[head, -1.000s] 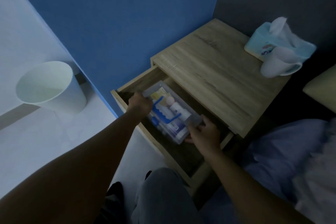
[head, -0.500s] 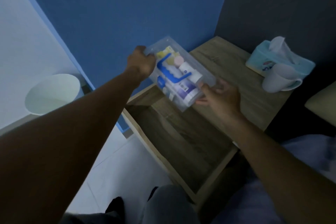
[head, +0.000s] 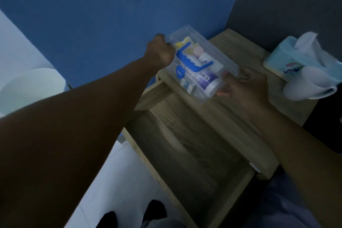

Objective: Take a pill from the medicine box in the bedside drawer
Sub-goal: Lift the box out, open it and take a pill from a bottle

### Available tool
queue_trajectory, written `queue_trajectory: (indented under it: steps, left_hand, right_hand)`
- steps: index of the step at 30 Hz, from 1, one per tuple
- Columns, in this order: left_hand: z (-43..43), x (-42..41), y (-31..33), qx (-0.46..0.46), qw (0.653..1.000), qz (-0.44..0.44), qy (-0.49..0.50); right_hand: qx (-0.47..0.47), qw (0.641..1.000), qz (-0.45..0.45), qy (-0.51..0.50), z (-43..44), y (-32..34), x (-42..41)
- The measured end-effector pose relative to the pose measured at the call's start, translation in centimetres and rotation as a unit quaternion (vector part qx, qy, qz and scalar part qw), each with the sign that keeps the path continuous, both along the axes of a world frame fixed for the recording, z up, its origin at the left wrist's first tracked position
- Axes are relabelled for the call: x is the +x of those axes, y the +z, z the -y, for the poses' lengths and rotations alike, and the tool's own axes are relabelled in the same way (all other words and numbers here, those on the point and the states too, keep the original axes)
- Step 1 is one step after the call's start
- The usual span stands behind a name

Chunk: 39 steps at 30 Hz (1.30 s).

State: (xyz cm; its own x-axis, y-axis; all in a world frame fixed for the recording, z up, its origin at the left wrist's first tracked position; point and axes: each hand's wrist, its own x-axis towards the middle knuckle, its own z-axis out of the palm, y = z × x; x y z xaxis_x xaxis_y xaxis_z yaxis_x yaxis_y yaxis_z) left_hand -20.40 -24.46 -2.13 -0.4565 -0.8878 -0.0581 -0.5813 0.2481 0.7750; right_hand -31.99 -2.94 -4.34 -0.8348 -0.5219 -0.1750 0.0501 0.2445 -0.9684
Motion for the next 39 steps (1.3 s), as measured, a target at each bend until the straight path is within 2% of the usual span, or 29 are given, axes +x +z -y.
queue_trajectory:
  steps: [5,7,8,10,12,14,16,19,23,26,28,30,32,34,39]
  left_hand:
    - [-0.1,0.5,-1.0,0.02,1.0,-0.006,-0.006]
    - [-0.4,1.0,-1.5,0.054,0.997,-0.055,0.007]
    - [-0.8,1.2,-1.8,0.067,0.992,-0.102,0.023]
    - [-2.2,1.5,-2.6,0.068,0.977,-0.193,0.057]
    - [-4.1,1.7,-3.8,0.102,0.968,-0.209,0.088]
    - [-5.8,1.7,-4.9,0.204,0.952,-0.2,0.114]
    - [-6.9,1.4,-5.6,0.277,0.924,-0.231,0.123]
    - [-7.8,0.8,-6.1,0.265,0.912,-0.287,0.124]
    - [-7.9,1.1,-6.7,0.205,0.929,-0.263,0.162]
    - [-8.0,1.5,-7.3,0.194,0.93,-0.277,0.146]
    - [-8.6,2.2,-8.0,0.152,0.942,-0.268,0.131]
    - [-9.2,3.0,-8.8,0.076,0.972,-0.208,0.083]
    - [-9.6,3.7,-9.3,0.014,0.994,-0.106,0.0]
    - [-9.4,4.1,-9.3,-0.026,0.997,-0.034,-0.06]
    - [-8.3,4.7,-7.9,-0.042,0.988,0.007,-0.147]
  right_hand:
    - [-0.014,1.0,-0.004,0.002,-0.3,-0.4,0.1]
    - [0.01,1.0,-0.021,0.016,-0.5,-0.2,0.1]
    - [0.047,0.997,-0.064,0.026,-0.6,-0.1,0.1]
    - [0.118,0.973,-0.19,0.056,-0.9,0.2,0.2]
    - [0.16,0.942,-0.278,0.095,-0.7,0.4,0.0]
    - [0.203,0.914,-0.313,0.16,-0.2,0.6,0.0]
    - [0.252,0.876,-0.352,0.211,0.3,0.3,0.1]
    - [0.282,0.84,-0.409,0.219,0.4,-0.4,0.3]
    - [0.305,0.829,-0.412,0.224,0.4,0.0,-0.1]
    - [0.327,0.822,-0.405,0.231,0.7,0.3,0.0]
    - [0.328,0.821,-0.409,0.225,0.8,0.3,0.1]
    - [0.328,0.823,-0.41,0.219,1.0,0.3,0.1]
    - [0.321,0.825,-0.412,0.215,0.9,0.3,0.1]
    - [0.309,0.83,-0.412,0.213,0.8,0.5,0.2]
    - [0.29,0.853,-0.375,0.218,0.4,1.8,0.8]
